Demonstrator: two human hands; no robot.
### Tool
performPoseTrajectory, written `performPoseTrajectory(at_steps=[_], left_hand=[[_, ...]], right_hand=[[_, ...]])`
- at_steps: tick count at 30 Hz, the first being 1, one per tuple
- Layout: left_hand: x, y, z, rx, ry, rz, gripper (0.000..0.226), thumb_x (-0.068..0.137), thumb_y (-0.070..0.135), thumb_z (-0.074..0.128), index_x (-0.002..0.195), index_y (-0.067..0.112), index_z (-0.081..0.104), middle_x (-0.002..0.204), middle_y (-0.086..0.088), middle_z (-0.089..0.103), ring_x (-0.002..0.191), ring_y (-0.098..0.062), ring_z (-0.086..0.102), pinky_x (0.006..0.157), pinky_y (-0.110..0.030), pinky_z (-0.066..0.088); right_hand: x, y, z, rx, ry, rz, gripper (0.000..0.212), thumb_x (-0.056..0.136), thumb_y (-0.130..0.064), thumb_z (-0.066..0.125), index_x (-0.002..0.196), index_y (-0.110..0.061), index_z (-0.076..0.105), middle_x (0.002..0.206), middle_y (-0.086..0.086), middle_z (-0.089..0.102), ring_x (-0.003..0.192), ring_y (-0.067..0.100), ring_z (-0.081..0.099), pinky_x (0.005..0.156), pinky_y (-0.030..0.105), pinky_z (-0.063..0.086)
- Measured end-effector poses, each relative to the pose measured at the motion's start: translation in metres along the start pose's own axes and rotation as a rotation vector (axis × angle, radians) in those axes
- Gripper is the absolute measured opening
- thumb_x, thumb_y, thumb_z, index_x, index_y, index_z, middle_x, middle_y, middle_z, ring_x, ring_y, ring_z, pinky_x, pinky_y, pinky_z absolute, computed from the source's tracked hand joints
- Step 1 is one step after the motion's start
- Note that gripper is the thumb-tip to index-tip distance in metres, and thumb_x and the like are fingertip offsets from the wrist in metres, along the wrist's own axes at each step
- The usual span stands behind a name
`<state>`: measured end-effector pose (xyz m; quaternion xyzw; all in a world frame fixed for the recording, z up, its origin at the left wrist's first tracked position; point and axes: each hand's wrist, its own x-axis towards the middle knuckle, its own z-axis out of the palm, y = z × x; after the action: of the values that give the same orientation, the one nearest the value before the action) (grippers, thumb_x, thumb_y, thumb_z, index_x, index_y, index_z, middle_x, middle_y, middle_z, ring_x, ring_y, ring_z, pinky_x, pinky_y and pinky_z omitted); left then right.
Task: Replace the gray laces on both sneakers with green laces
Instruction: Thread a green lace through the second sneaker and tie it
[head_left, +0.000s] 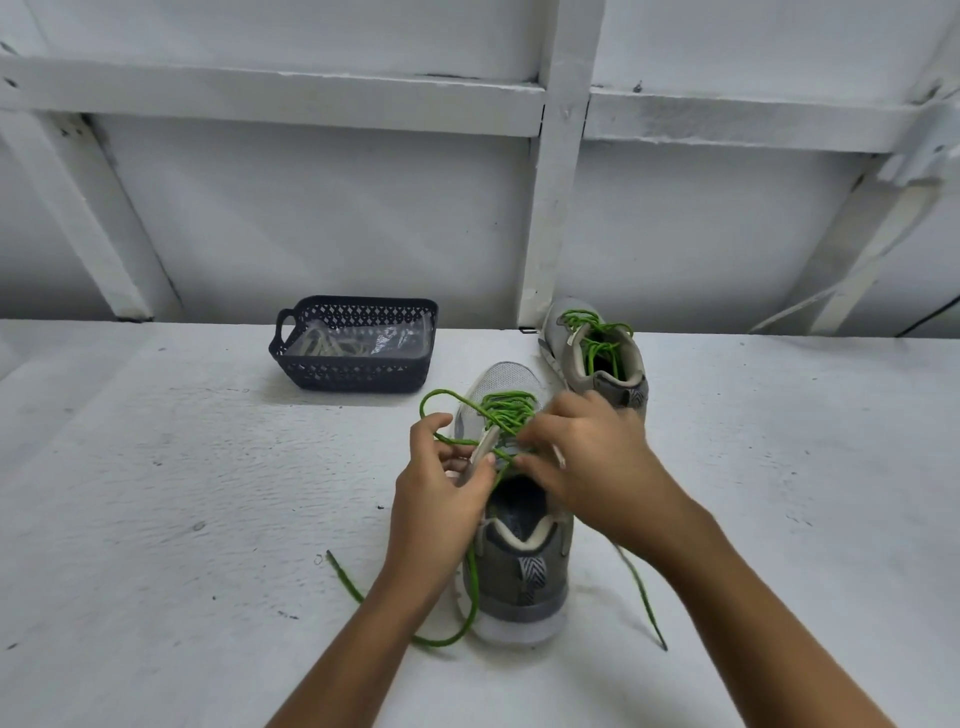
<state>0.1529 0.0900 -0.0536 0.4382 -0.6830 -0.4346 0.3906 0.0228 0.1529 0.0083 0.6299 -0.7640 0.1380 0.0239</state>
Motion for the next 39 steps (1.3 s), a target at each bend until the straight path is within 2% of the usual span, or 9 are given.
performPoseTrajectory(at_steps=[7,9,12,15,23,27,31,35,39], left_hand=[[0.000,-0.001,0.001,-0.008,0.012,0.005,0.046,0.084,0.023,0.068,0.113,0.038,0.036,0.091,0.009,0.060,0.078,0.007,0.059,0.062,-0.005,0.043],[0.000,-0.001,0.001,0.005,0.008,0.010,0.045,0.084,0.025,0.068,0.112,0.039,0.035,0.091,0.009,0.061,0.080,0.004,0.059,0.062,-0.006,0.043],[0.000,-0.001,0.000,0.009,0.003,0.014,0.039,0.084,0.023,0.067,0.107,0.031,0.036,0.091,0.009,0.061,0.082,0.000,0.059,0.065,-0.015,0.047],[0.000,0.000,-0.001,-0.004,0.002,0.001,0.037,0.084,0.019,0.066,0.104,0.028,0.037,0.089,0.009,0.061,0.083,-0.002,0.059,0.066,-0.015,0.046],[0.004,-0.004,0.000,0.075,-0.019,0.090,0.016,0.086,0.026,0.065,0.099,0.032,0.057,0.088,0.008,0.063,0.081,-0.007,0.061,0.071,-0.028,0.052],[0.009,-0.003,-0.003,0.060,-0.025,0.120,0.008,0.090,0.027,0.059,0.094,0.026,0.066,0.091,0.010,0.066,0.083,0.003,0.059,0.067,-0.006,0.042],[0.016,0.000,-0.008,0.049,-0.067,0.121,0.009,0.089,0.023,0.061,0.085,0.019,0.067,0.084,0.009,0.066,0.081,0.004,0.058,0.064,-0.006,0.039],[0.028,-0.001,-0.010,0.051,-0.090,0.137,0.014,0.090,0.020,0.060,0.078,0.024,0.065,0.074,0.010,0.066,0.072,0.003,0.058,0.064,-0.009,0.040],[0.036,-0.002,-0.010,0.089,-0.082,0.158,0.013,0.091,0.024,0.059,0.078,0.026,0.062,0.071,0.007,0.066,0.071,-0.009,0.062,0.069,-0.029,0.048]], right_hand=[[0.013,-0.001,0.030,0.087,0.153,-0.107,0.016,0.080,-0.030,0.059,0.080,-0.019,0.070,0.089,0.000,0.061,0.089,0.027,0.051,0.071,0.036,0.029],[0.008,0.003,0.021,0.344,0.094,-0.110,0.009,0.081,-0.022,0.062,0.075,-0.016,0.064,0.091,-0.004,0.064,0.088,0.017,0.053,0.075,0.033,0.038],[-0.004,0.010,-0.001,0.817,-0.042,-0.048,0.019,0.080,0.002,0.058,0.065,-0.008,0.053,0.088,-0.002,0.072,0.073,-0.002,0.061,0.065,0.012,0.042],[-0.012,0.022,-0.012,0.978,-0.142,-0.013,0.012,0.076,-0.008,0.048,0.065,-0.004,0.047,0.078,0.004,0.073,0.077,0.025,0.063,0.071,0.033,0.047],[-0.018,0.032,-0.020,0.889,-0.373,0.011,0.013,0.081,-0.019,0.054,0.071,-0.011,0.059,0.074,0.013,0.069,0.069,0.011,0.059,0.067,0.024,0.047],[-0.011,0.032,-0.011,0.824,-0.153,0.117,0.020,0.093,-0.019,0.056,0.079,-0.013,0.068,0.069,-0.004,0.068,0.064,-0.001,0.060,0.063,0.013,0.044],[0.001,0.033,0.010,0.533,-0.008,0.221,0.014,0.090,-0.021,0.060,0.100,-0.018,0.071,0.082,-0.012,0.066,0.074,-0.004,0.057,0.062,0.003,0.038],[0.002,0.029,0.018,0.610,0.034,0.249,0.008,0.088,-0.017,0.063,0.081,-0.021,0.065,0.072,-0.011,0.064,0.067,0.001,0.058,0.065,0.023,0.048],[0.004,0.027,0.021,0.587,0.096,0.271,0.012,0.094,-0.020,0.053,0.082,-0.022,0.054,0.075,-0.005,0.065,0.075,0.012,0.063,0.070,0.033,0.051]])
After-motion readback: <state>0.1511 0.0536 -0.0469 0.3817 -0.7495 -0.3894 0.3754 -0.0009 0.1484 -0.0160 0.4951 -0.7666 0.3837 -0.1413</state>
